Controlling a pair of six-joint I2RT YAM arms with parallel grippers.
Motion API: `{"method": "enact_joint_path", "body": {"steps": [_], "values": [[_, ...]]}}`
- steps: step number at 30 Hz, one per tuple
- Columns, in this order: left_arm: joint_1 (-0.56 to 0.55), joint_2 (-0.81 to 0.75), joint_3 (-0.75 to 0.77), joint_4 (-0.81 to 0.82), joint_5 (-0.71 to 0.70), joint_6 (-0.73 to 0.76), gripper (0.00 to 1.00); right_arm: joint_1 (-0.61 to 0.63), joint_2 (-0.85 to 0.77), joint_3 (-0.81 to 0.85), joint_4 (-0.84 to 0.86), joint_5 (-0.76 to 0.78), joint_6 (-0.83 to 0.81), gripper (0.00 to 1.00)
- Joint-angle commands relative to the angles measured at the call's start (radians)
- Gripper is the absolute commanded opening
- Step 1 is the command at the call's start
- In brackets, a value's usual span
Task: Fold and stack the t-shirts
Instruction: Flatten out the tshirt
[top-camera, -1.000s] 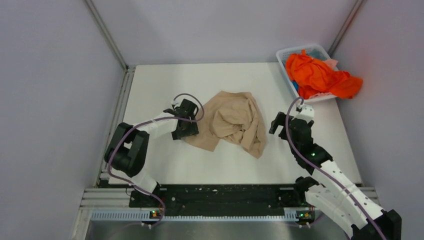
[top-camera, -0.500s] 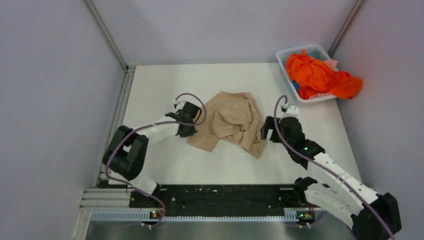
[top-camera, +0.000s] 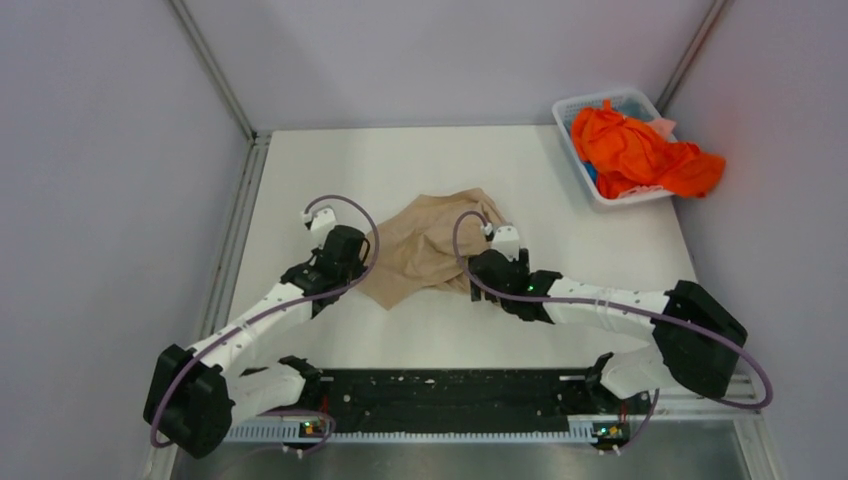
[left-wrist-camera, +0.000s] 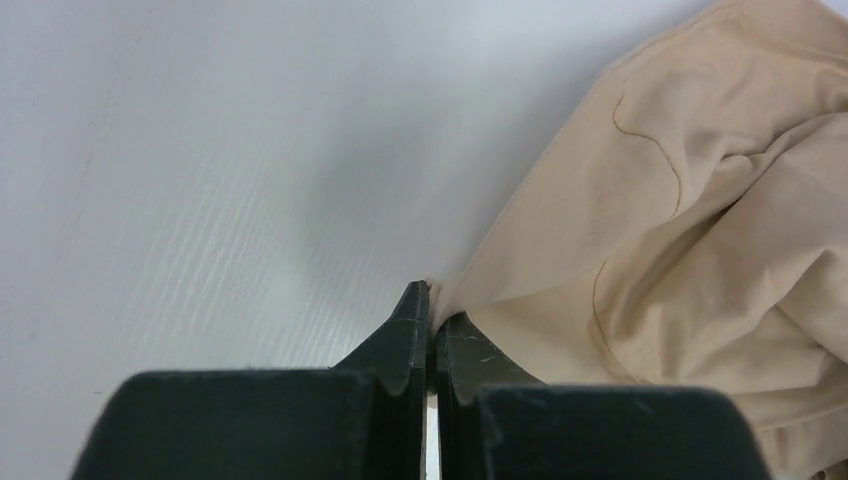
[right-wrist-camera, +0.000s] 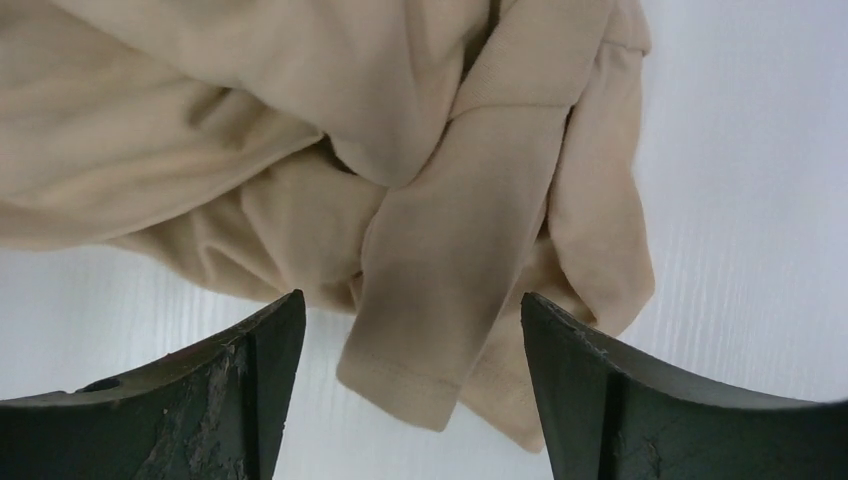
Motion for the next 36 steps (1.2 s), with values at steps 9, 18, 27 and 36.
{"method": "enact_joint_path", "body": {"steps": [9, 18, 27, 36], "values": [[-0.003, 0.017, 0.054, 0.007, -0.087, -0.014, 0.00, -0.060, 0.147, 0.131, -0.021, 0.250, 0.106, 0.11], [-0.001, -0.139, 0.276, 0.034, -0.287, 0.171, 0.00, -0.262, -0.244, 0.272, 0.028, 0.301, -0.196, 0.00], [0.000, -0.302, 0.500, 0.133, -0.371, 0.460, 0.00, -0.302, -0.376, 0.607, 0.103, 0.301, -0.574, 0.00], [-0.001, -0.487, 0.615, 0.135, -0.288, 0.546, 0.00, -0.303, -0.471, 0.889, 0.035, 0.083, -0.634, 0.00]]}}
